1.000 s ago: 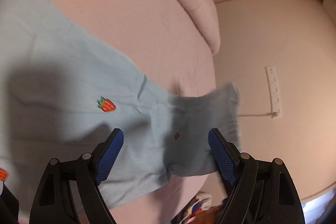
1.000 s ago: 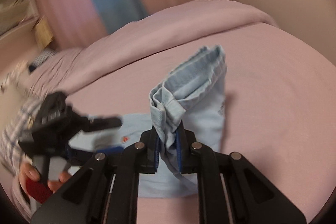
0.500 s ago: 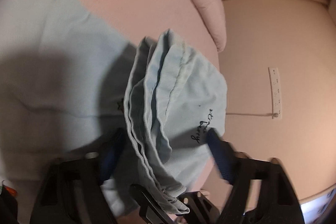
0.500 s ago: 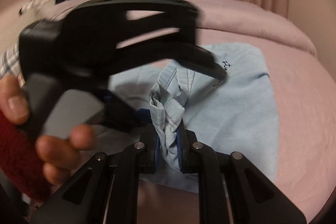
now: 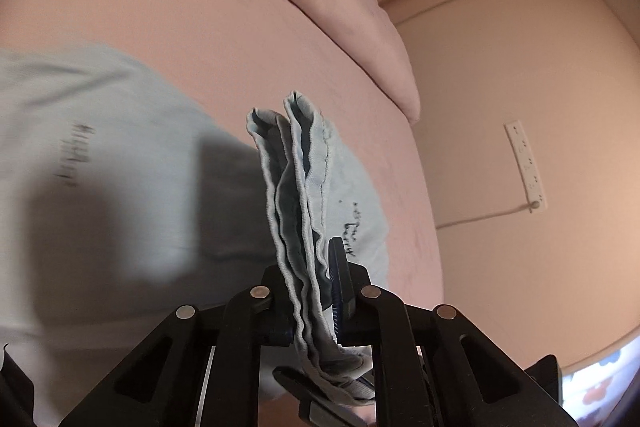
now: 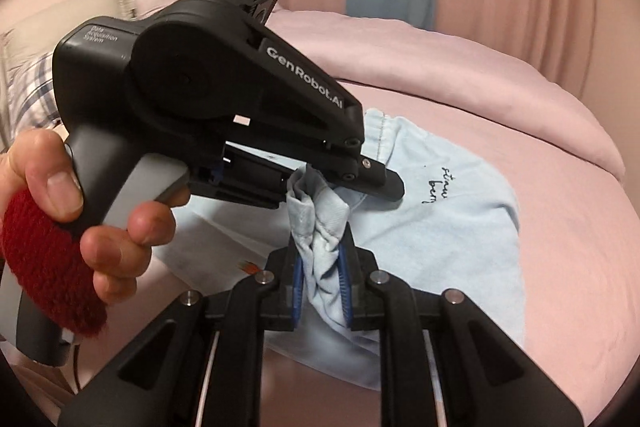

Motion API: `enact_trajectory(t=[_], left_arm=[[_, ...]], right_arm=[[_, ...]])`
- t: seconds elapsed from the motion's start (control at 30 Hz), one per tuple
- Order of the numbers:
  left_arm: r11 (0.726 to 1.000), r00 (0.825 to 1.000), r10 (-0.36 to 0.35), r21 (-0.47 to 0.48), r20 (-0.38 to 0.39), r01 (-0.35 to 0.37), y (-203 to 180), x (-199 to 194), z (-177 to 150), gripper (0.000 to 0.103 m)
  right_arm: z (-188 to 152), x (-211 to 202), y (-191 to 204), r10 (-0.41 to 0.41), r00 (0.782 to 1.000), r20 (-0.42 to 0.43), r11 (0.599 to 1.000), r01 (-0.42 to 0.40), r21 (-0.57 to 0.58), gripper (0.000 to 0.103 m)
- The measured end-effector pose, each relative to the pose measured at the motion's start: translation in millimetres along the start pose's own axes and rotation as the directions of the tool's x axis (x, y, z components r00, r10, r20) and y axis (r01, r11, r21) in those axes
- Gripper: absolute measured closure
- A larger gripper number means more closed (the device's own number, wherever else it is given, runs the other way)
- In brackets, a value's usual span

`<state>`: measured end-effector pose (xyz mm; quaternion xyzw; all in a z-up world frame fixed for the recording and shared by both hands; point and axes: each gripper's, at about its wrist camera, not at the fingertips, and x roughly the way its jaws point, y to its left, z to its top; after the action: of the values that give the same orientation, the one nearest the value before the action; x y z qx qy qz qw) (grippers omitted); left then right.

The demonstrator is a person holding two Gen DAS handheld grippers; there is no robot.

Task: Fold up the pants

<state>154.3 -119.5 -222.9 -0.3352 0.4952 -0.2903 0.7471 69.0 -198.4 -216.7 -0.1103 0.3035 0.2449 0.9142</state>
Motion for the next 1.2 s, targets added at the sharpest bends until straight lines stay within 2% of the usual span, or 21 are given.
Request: enact_trajectory(t=[0.13, 0.2, 0.3, 0.4, 0.53, 0.67, 0.73, 0.77, 0.83, 0.97, 1.1, 1.13, 1.17, 1.2], left_arm=[[0.997, 0.998, 0.06, -0.055, 0.027, -0.058, 27, -9, 2, 0.093], [0.993, 0.995, 0.1, -0.068, 0.026, -0.098, 36, -9, 0, 0.093], [0.985, 0.988, 0.152, -0.086, 0.018, -0.15, 45, -3, -3, 0.093], [0.978, 0.983, 0.178, -0.119, 0.034, -0.173, 48, 0, -2, 0.093], [0.974, 0.976, 0.205, -0.113, 0.073, -0.196, 51, -18, -1, 0.093], [0.968, 0.96, 0.251, -0.053, 0.124, -0.246, 39, -39, -3, 0.093], [0.971, 0.962, 0.239, -0.022, 0.131, -0.238, 27, -39, -7, 0.093], [0.976, 0.968, 0.216, 0.002, 0.124, -0.218, 22, -38, -10, 0.093], [0.982, 0.981, 0.173, 0.064, 0.084, -0.179, 3, -23, -19, 0.093], [0.978, 0.991, 0.126, 0.17, -0.036, -0.118, -34, 30, -39, 0.093], [0.955, 0.98, 0.159, 0.271, -0.122, -0.121, -65, 89, -56, 0.092], [0.947, 0.975, 0.17, 0.297, -0.141, -0.122, -69, 101, -60, 0.09], [0.937, 0.965, 0.198, 0.323, -0.171, -0.135, -69, 117, -67, 0.083], [0.934, 0.959, 0.217, 0.323, -0.183, -0.15, -66, 125, -71, 0.082]], right_arm=[[6, 18, 23, 0.06, 0.998, -0.016, 0.998, -0.06, -0.031, 0.08], [5, 32, 32, 0.083, 0.995, -0.058, 0.995, -0.085, -0.044, 0.07], [-11, 45, 45, 0.094, 0.987, -0.131, 0.993, -0.103, -0.057, 0.064], [-14, 42, 38, 0.125, 0.981, -0.151, 0.991, -0.13, -0.026, 0.066], [-15, 15, 5, 0.178, 0.977, -0.114, 0.982, -0.169, 0.081, 0.064], [-21, -12, -56, 0.144, 0.987, -0.073, 0.96, -0.122, 0.251, 0.064], [-26, -21, -86, 0.094, 0.994, -0.063, 0.942, -0.068, 0.328, 0.062], [-27, -24, -108, 0.044, 0.997, -0.068, 0.931, -0.016, 0.364, 0.062], [-29, -26, -129, -0.007, 0.995, -0.096, 0.92, 0.044, 0.39, 0.062], [-10, -5, -156, 0.008, 0.99, -0.142, 0.92, 0.049, 0.388, 0.064], [20, 38, -167, 0.093, 0.973, -0.209, 0.932, -0.011, 0.363, 0.067], [14, 42, -157, 0.087, 0.969, -0.23, 0.935, 0.0, 0.354, 0.068], [12, 50, -162, 0.07, 0.959, -0.275, 0.942, 0.027, 0.334, 0.066], [11, 59, -161, 0.061, 0.947, -0.315, 0.948, 0.044, 0.315, 0.066]])
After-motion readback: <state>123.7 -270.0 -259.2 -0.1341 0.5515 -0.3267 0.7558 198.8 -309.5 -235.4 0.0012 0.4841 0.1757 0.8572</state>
